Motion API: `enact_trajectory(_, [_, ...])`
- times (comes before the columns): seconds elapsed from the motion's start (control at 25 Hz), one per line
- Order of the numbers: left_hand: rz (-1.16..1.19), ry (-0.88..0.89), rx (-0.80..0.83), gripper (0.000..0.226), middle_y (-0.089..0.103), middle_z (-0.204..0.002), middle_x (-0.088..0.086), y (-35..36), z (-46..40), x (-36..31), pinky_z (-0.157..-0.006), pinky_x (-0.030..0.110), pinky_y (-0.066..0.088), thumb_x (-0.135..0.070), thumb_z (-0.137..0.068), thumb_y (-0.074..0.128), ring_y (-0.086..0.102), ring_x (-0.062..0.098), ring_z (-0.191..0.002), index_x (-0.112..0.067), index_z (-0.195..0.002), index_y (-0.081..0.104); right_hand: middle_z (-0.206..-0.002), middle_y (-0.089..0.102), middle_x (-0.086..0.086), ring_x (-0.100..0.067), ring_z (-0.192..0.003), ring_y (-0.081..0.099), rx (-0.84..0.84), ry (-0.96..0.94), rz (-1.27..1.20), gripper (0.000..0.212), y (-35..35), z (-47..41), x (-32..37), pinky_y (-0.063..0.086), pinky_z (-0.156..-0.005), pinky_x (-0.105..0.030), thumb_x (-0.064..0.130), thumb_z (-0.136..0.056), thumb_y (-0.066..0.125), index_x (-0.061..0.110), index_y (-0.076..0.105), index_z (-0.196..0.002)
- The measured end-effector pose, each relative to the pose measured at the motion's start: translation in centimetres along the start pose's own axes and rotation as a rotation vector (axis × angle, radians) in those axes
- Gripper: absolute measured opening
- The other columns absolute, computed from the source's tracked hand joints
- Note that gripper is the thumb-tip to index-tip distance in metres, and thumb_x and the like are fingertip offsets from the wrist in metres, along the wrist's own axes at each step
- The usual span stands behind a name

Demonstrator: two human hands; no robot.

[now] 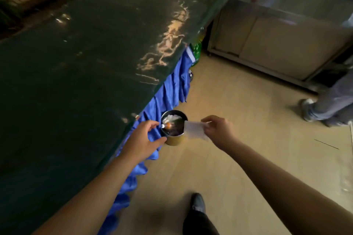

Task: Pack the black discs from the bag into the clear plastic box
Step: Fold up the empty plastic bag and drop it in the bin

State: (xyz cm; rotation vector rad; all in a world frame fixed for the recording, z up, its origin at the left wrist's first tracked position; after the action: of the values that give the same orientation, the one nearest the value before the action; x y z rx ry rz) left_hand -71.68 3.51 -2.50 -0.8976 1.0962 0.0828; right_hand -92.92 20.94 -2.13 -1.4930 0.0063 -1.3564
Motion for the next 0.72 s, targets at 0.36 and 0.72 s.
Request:
enact_trajectory(0.36, [-0.149,-0.157,-0.006,0.060,0.061,-0.124,0.012,12.1,-15.8,11.0,-0.096,0.037,0.044,-0.028,-0.075,0.085,0.058,0.030,-0.117,-0.014,-0.128,0.059,-0.104,0.061,-0.021,-0.041,-0.090,0.061,0.130,-0.129,0.268,0.021,11.6,-19.4,-9.2,0.051,-0.072,-0.049,0.001,-0.086,0.058,0.001,0.063,-0.106])
enact_trajectory(0.72, [-0.193,-0.053,-0.163,0.058,0.061,-0.117,0.009,15.9,-24.5,22.5,-0.094,0.022,0.036,-0.023,-0.076,0.084,0.054,0.023,-0.111,-0.011,-0.127,0.058,-0.125,0.051,-0.024,-0.042,-0.117,0.051,0.294,-0.117,0.476,0.033,37.0,-34.1,-24.1,0.049,-0.082,-0.053,0.014,-0.095,0.056,0.001,0.055,-0.126])
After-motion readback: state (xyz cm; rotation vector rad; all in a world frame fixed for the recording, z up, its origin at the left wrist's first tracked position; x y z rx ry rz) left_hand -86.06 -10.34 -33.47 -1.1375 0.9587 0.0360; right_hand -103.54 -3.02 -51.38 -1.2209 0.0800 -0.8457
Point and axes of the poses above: each hand's wrist, its own z-axis away from the middle knuckle, its own y-axis out of the palm, x = y × z, the point moved 8 cm from there along -z, towards the middle knuckle
